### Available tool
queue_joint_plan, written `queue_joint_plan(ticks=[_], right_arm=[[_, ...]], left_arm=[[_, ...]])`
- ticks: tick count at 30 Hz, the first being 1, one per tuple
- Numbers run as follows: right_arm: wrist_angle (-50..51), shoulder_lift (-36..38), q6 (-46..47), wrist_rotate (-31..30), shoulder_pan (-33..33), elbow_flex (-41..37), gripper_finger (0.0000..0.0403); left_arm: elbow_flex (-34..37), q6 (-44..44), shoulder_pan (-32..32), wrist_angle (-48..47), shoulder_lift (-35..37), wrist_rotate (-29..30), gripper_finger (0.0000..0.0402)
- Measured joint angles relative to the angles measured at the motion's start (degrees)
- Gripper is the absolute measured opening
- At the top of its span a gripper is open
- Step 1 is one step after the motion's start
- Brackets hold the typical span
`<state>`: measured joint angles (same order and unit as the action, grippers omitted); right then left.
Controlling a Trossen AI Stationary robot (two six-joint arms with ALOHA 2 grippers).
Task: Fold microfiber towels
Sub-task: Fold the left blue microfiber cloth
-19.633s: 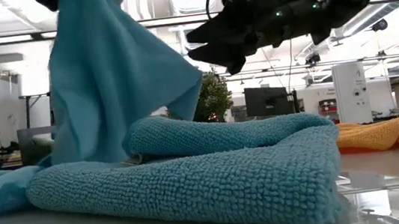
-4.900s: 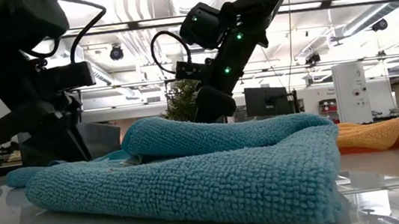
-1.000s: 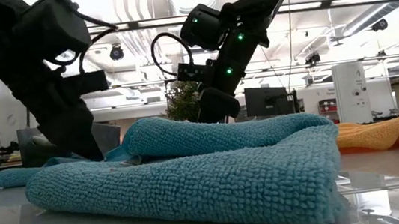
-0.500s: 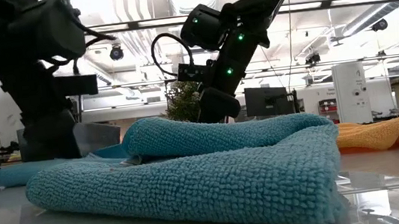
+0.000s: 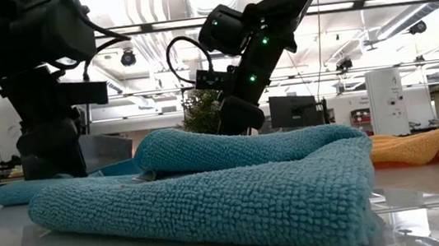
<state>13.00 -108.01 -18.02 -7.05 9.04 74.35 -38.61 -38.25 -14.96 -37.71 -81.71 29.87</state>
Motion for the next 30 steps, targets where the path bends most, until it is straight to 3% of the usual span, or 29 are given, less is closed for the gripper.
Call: queue_joint_plan(ticks=[7,14,20,30], right_arm=[[0.02,0.00,0.00,0.00,0.00,0.00,0.0009],[0.13,0.00,-1.07,0.00,0.00,-0.46,0.0009],[-0.01,0.00,-1.07,-0.02,0.00,-0.55,0.0009],[-0.48,0.00,-0.57,-0.59,0.00,-0.55,0.0009]], left_arm=[[0.08,-0.38,0.04,-0.81,0.00,0.68,0.0009],[-3.71,5.46,0.35,-6.76,0.19,0.71,0.0001],[-4.07,12.82,1.96,-8.87,0.22,5.99,0.0000],[-3.21,13.18,5.37,-8.75,0.05,8.19,0.0000]])
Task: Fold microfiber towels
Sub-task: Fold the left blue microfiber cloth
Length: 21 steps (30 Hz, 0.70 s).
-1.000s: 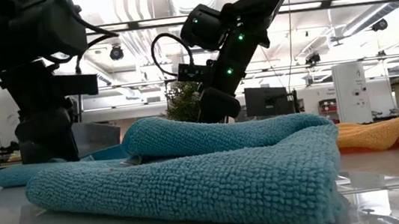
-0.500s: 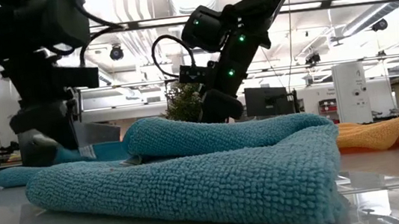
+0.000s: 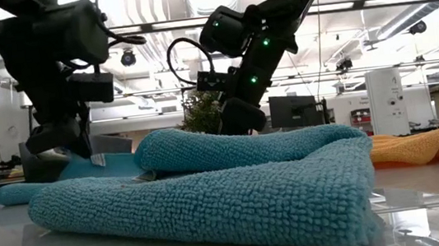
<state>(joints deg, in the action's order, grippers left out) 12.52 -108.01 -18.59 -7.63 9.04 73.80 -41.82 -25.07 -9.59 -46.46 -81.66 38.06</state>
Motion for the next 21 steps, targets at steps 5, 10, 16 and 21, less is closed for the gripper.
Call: queue_joint_plan(ticks=[5,10,16,21], right_arm=[[0.03,0.00,1.04,-1.44,0.00,0.00,0.0009],[-0.04,0.00,1.05,-1.77,0.00,0.00,0.0009],[-0.01,0.02,1.53,-3.41,0.00,0.00,0.0037],[-0.02,0.02,2.07,-4.00,0.00,0.00,0.0080]], left_arm=[[0.04,-0.06,0.16,1.47,-0.50,-0.01,0.0000],[0.03,-0.34,0.25,1.93,-0.47,-0.02,0.0000],[0.00,-3.06,0.23,1.88,-0.47,-0.08,0.0000],[-0.54,-3.12,0.23,0.24,-0.44,-0.08,0.0000]])
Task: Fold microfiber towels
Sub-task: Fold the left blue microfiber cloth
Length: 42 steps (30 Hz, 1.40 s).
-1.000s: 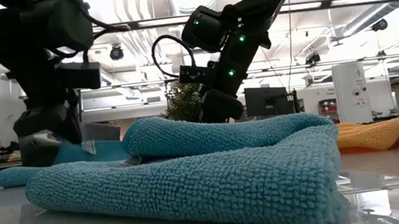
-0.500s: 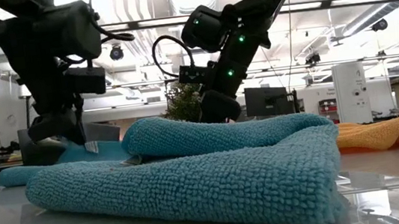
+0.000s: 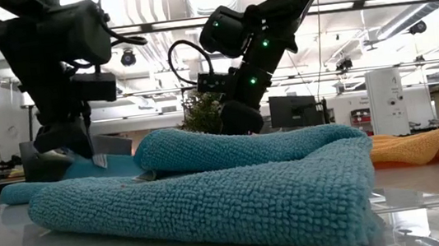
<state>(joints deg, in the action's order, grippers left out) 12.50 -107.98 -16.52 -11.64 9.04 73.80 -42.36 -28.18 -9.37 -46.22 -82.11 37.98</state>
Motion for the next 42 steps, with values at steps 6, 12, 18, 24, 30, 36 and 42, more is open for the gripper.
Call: queue_joint_plan(ticks=[6,12,18,24,30,36,42], right_arm=[[1.15,0.27,0.12,-1.93,0.00,0.00,0.0104],[5.38,2.14,4.89,-1.45,-0.53,0.00,0.0098],[7.52,3.86,7.99,3.29,-2.36,0.00,0.0089],[5.29,3.46,9.79,13.82,-3.93,0.02,0.0070],[3.86,0.88,12.06,16.69,-6.04,-0.75,0.0048],[8.87,-1.19,10.81,16.54,-6.43,-1.33,0.0031],[16.39,0.45,8.14,16.36,-6.40,-1.42,0.0027]], left_arm=[[-1.16,0.07,0.00,0.29,0.42,-0.02,0.0007],[-1.08,0.07,0.00,0.09,0.42,0.36,0.0066],[-3.13,2.32,0.00,-5.45,0.52,0.07,0.0106],[-7.89,4.75,-0.41,-8.20,0.55,-0.42,0.0109],[-8.51,4.65,-3.75,-0.72,0.57,-5.40,0.0109],[-5.88,4.52,-8.02,8.88,0.59,-13.10,0.0109],[-0.58,3.92,-10.25,19.60,0.46,-14.16,0.0109]])
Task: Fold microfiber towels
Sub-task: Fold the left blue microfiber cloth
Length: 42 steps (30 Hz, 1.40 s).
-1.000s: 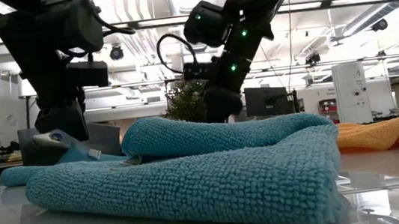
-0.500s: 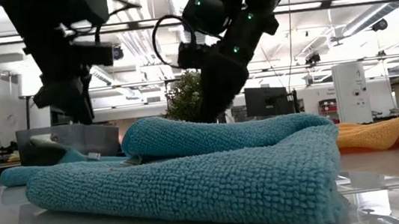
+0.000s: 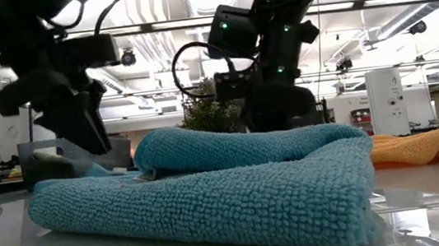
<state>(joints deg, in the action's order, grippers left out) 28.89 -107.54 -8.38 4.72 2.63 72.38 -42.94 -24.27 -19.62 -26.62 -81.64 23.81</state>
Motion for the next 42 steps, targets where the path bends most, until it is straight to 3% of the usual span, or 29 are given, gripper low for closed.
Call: queue_joint_plan(ticks=[7,13,17,22,26,32,38,42], right_arm=[[2.69,2.97,-0.43,-0.38,0.72,0.83,0.0028],[1.01,3.20,-0.43,-3.94,3.65,0.24,0.0028],[-4.25,3.13,-0.61,-8.63,5.51,-1.65,0.0028],[-9.26,3.07,-0.62,-12.90,7.33,-3.10,0.0028],[-11.72,3.07,-1.38,-13.81,7.63,-3.70,0.0028],[-17.04,3.07,-1.98,-13.60,7.65,-4.21,0.0028],[-20.79,3.07,2.35,-3.86,6.63,-5.70,0.0028],[-20.97,3.07,3.57,-2.93,4.55,-7.53,0.0028]], left_arm=[[4.17,-6.47,-0.01,2.99,-1.51,-2.94,0.0109],[6.23,-14.12,0.02,4.05,-2.15,-11.34,0.0109],[5.91,-13.80,0.00,3.79,-1.28,-14.24,0.0109],[3.90,-6.96,0.09,3.52,1.98,-15.39,0.0109],[4.00,-4.04,0.11,3.28,3.98,-9.47,0.0109],[5.73,-3.85,0.57,6.49,2.63,10.08,0.0109],[7.75,-8.03,1.29,10.05,-2.97,13.95,0.0109],[7.77,-11.51,1.29,10.13,-7.58,14.09,0.0109]])
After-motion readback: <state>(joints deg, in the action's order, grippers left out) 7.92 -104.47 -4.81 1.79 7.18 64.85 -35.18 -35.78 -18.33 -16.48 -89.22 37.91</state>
